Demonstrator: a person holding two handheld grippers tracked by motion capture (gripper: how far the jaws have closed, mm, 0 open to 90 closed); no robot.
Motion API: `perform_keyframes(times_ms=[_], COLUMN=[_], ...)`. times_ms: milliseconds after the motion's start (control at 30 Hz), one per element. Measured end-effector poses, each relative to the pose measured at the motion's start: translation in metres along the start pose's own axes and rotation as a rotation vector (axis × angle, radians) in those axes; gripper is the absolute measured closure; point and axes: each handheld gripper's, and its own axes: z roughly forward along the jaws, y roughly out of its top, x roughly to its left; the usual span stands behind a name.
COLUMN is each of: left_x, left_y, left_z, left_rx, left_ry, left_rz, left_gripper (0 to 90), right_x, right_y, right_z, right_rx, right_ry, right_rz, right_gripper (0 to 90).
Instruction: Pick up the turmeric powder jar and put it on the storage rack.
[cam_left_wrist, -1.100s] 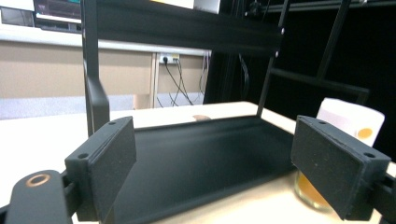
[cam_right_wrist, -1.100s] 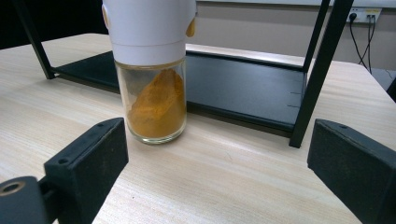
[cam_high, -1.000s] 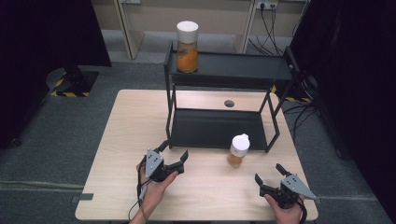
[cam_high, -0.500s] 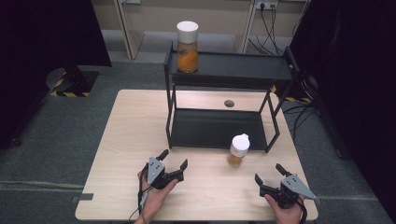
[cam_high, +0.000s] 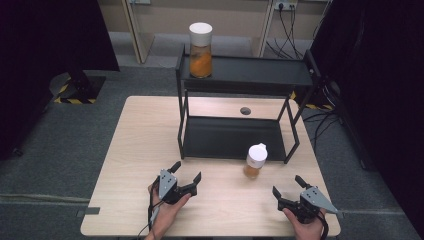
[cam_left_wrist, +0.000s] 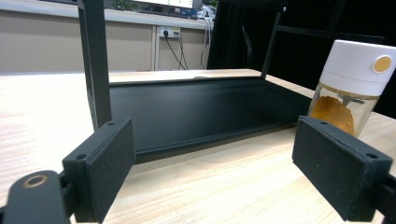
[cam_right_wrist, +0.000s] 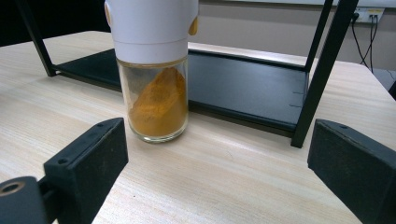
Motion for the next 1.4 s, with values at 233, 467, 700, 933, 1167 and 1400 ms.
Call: perform_keyframes(times_ms=[233,467,700,933,1167,1400], left_x=[-0.001,-0.002,-0.001,-0.002,-0.001,-0.001], left_y=[-0.001,0.0,-0.001,0.0,0.0,0.0], left_z=[-0.001,0.0,0.0,0.0,0.0,0.0], left_rx=[-0.005,0.001,-0.003,-0.001,0.0,0.003], left_ry=[0.001,0.002,0.003,0.0,-0.002,-0.002], left_rz=[0.009,0.012,0.008,0.016,0.011,0.016], left_gripper=[12.5,12.5,12.5,12.6,12.6,12.5], right_x=[-0.002,0.0,-0.003,0.0,0.004,0.006], right_y=[0.0,0.0,-0.001,0.005,0.026,0.04], right_z=[0.0,0.001,0.001,0.005,0.024,0.048], right_rx=[-0.002,-0.001,-0.009,-0.038,-0.033,-0.02], right_ry=[0.007,0.008,0.024,0.068,0.135,0.15], right_rz=[0.009,0.002,0.009,0.009,-0.036,-0.057], right_gripper=[5.3,5.3,4.9,3.9,5.0,6.9])
